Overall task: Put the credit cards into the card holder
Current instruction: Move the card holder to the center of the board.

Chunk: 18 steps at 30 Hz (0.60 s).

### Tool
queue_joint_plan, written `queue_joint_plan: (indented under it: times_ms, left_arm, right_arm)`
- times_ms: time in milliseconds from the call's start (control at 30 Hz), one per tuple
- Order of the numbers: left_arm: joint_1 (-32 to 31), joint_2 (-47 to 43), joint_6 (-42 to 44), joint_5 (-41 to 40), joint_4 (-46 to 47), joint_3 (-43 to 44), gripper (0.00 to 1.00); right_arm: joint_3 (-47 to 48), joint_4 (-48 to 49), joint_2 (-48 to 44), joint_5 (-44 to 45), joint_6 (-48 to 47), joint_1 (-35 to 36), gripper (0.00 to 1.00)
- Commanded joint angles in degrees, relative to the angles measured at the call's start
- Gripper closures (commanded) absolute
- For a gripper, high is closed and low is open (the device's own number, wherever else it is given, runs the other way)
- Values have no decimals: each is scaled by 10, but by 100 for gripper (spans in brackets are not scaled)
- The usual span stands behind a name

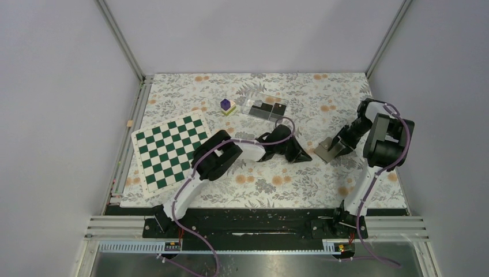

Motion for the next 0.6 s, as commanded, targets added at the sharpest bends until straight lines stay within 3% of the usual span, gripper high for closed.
queue_joint_plan:
  times_ms: [0, 100, 267, 367, 500, 567]
  left_arm:
    - [-10, -107, 11, -34, 60, -98, 100]
    - [-14, -157, 19, -42, 62, -163, 100]
    - [-26, -253, 33, -62, 54, -286, 100]
    - [-25, -292, 61, -71, 32, -321, 98]
    - [-16, -279, 102, -54, 2, -286, 58]
    - [-12, -255, 122, -43, -24, -240, 47]
  right_arm:
    - [-29, 0, -61, -28, -13, 14, 52]
    - [-50, 3, -88, -40, -14, 25, 51]
    - [-83, 10, -121, -47, -21, 57, 27]
    - [-87, 20, -139, -32, -14, 58, 19]
    - [-56, 12, -143, 30, -8, 55, 12]
    - [-50, 12, -143, 48, 4, 51, 11]
